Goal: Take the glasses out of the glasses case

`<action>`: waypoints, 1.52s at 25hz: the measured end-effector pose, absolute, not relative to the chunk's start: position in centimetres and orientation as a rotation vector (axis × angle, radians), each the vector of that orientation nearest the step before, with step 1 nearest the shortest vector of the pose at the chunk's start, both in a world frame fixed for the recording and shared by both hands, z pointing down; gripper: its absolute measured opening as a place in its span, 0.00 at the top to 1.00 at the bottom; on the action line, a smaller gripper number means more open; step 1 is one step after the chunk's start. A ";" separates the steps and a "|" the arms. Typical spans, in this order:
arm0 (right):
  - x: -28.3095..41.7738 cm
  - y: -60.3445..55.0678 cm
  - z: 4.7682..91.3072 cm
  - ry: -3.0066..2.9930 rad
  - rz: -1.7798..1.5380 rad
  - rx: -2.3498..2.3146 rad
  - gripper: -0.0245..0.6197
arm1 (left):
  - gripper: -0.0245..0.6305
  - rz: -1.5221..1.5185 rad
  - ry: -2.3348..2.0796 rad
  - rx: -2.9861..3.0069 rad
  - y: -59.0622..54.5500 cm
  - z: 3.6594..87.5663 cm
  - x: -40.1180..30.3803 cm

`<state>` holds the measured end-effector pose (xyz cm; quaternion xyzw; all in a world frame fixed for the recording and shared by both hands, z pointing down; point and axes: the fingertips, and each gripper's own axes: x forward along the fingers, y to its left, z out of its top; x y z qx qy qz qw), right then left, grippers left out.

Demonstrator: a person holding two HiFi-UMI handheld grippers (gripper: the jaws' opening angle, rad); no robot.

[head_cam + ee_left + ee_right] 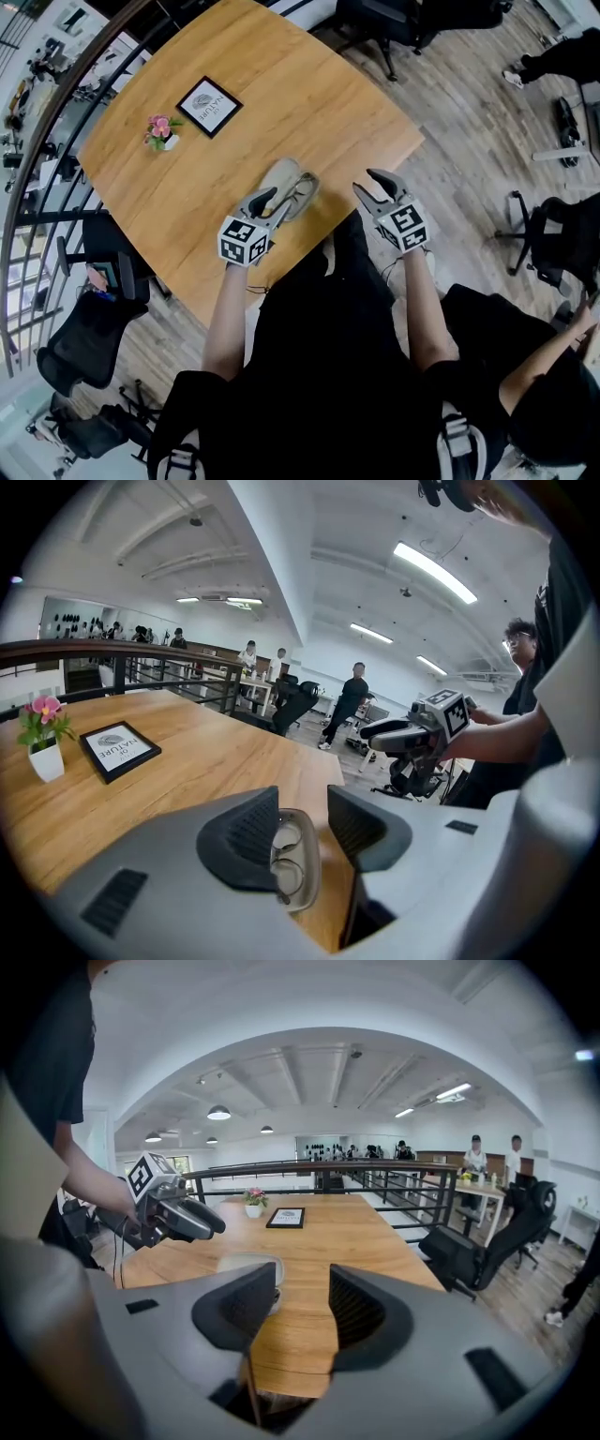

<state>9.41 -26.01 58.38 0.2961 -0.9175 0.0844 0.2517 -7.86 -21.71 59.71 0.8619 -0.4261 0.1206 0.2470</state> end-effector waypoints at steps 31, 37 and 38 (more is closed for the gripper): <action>12.5 -30.4 66.3 -2.389 0.334 0.679 0.75 | 0.71 0.722 -1.004 2.201 -22.7 71.6 -6.1; 12.2 -30.7 66.7 -2.382 0.348 0.658 0.75 | 0.74 0.769 -0.982 2.167 -23.0 72.9 -5.9; 12.0 -30.7 66.8 -2.382 0.350 0.653 0.76 | 0.74 0.777 -0.979 2.162 -23.0 73.1 -5.8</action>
